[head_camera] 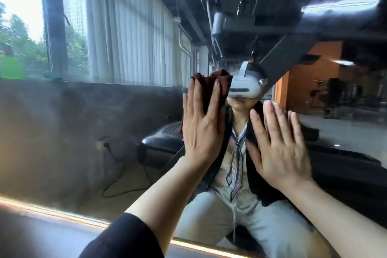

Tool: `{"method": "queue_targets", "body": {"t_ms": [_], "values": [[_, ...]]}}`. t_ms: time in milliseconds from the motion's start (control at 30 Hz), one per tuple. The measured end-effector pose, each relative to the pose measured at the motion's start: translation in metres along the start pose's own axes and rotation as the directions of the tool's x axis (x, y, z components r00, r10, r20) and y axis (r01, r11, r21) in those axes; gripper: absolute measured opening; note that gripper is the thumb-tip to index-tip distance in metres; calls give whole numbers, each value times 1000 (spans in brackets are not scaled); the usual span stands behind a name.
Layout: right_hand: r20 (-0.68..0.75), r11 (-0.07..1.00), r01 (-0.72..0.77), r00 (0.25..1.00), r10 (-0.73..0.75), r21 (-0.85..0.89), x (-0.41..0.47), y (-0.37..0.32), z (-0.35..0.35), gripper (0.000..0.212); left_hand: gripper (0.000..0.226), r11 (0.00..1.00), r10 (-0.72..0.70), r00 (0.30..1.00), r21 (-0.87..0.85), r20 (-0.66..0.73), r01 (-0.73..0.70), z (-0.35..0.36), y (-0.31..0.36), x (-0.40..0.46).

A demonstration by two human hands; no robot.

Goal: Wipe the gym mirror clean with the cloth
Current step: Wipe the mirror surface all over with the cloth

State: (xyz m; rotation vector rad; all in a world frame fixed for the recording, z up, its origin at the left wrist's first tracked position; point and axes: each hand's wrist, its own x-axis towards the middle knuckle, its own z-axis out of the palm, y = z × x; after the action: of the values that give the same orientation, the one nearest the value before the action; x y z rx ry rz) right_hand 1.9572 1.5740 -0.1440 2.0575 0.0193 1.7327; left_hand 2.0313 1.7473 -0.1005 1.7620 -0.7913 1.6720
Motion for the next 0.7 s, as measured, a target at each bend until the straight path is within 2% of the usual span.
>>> {"method": "queue_targets", "body": {"t_ms": [67, 133, 200, 233, 300, 433, 500, 533, 567, 600, 633, 667, 700], "values": [[12, 1000, -3, 1000, 3, 13, 1, 1, 0, 64, 58, 996, -62, 998, 60, -28, 64, -10, -23, 2], [15, 1000, -8, 1000, 7, 21, 2, 0, 0, 64, 67, 958, -275, 960, 67, -50, 278, -26, -42, 12], [21, 1000, -4, 1000, 4, 13, 1, -2, 0, 63, 78, 929, -370, 927, 8, -57, 371, -29, -37, 26], [29, 1000, -2, 1000, 1, 12, 1, -2, -1, 63, 78, 938, -348, 936, -21, -48, 347, -23, -24, 32], [58, 998, 13, 998, -17, 62, 3, 1, -5, 64, 72, 979, -204, 979, -30, -20, 203, 1, 16, 32], [17, 955, 86, 995, -95, 285, -3, 40, -32, 56, 52, 999, 10, 1000, -45, 20, -9, 40, 81, 11], [-61, 968, 33, 998, -18, 248, -6, 89, -47, 53, 52, 993, 121, 992, -11, 39, -120, 40, 76, 8], [-93, 981, -15, 995, 34, 194, -7, 121, -50, 54, 54, 992, 128, 992, 12, 20, -128, 36, 69, 10], [-105, 990, -67, 991, 80, 123, -8, 153, -52, 55, 57, 998, 58, 998, 26, -11, -58, 30, 64, 16], [-94, 992, -118, 988, 121, 44, -8, 182, -52, 57, 62, 997, -80, 996, 2, -36, 80, 23, 64, 25], [-63, 988, -152, 987, 150, -21, -10, 205, -50, 59, 69, 968, -249, 967, -51, -59, 246, 18, 72, 35], [-28, 985, -166, 986, 165, -54, -12, 220, -48, 61, 76, 933, -358, 928, -75, -104, 352, 22, 87, 43], [-5, 983, -172, 985, 172, -61, -14, 228, -44, 63, 78, 923, -385, 914, -79, -130, 378, 29, 108, 48]]}}
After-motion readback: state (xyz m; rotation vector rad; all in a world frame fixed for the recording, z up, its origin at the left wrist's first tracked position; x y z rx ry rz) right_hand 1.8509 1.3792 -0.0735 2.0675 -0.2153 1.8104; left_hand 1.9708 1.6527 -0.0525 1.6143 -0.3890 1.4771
